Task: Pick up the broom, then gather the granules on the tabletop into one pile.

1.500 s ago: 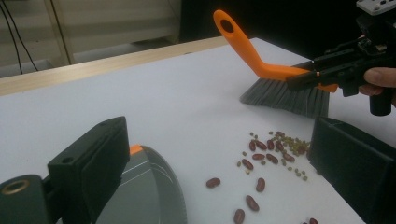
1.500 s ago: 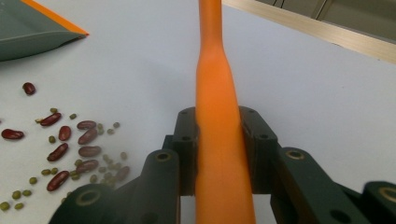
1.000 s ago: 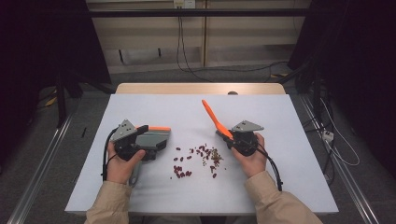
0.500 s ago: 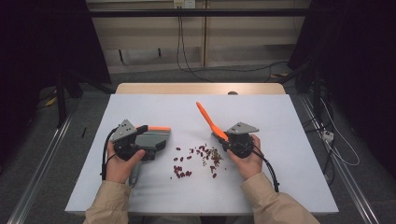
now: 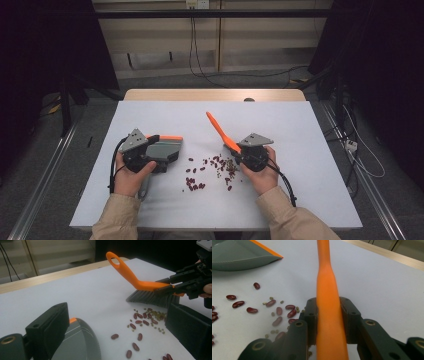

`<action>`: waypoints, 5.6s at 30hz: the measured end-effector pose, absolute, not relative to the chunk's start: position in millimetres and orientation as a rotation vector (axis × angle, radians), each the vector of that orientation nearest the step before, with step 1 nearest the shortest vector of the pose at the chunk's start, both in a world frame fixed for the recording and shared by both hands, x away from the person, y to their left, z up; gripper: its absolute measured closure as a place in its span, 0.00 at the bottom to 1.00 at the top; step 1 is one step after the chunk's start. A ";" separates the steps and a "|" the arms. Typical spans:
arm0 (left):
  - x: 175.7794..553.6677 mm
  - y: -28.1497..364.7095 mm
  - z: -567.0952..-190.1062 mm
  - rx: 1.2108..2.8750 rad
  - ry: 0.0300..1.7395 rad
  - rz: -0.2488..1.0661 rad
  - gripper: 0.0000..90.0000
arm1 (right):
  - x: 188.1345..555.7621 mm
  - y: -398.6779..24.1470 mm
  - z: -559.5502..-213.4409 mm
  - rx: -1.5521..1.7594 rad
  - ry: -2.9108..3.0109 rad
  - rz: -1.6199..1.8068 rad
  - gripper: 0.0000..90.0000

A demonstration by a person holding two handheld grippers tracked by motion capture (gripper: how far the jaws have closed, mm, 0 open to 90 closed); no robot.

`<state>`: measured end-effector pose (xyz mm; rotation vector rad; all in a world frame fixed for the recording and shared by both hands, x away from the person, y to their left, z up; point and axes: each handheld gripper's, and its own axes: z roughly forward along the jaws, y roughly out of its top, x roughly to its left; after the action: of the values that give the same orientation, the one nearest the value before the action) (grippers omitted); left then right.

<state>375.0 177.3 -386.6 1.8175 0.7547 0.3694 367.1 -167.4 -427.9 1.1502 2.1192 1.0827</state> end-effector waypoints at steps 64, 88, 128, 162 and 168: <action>378.6 181.4 -389.6 1.814 0.764 0.362 0.06 | 342.3 -134.2 -429.5 1.042 2.173 1.142 0.78; 376.7 183.6 -387.1 1.807 0.767 0.371 0.06 | 336.0 -127.3 -428.9 1.028 2.197 1.205 0.78; 377.0 189.8 -390.6 1.809 0.793 0.354 0.06 | 420.9 -162.1 -413.3 0.721 2.258 1.491 0.79; 377.5 198.4 -393.5 1.805 0.817 0.353 0.06 | 447.9 -126.1 -429.5 0.514 2.382 1.497 0.79; 376.9 199.2 -393.7 1.808 0.817 0.355 0.06 | 446.7 -118.5 -438.9 0.450 2.425 1.474 0.79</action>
<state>376.9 199.2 -393.7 1.8082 0.8172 0.3546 446.7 -118.5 -438.9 0.4500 2.4246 1.4744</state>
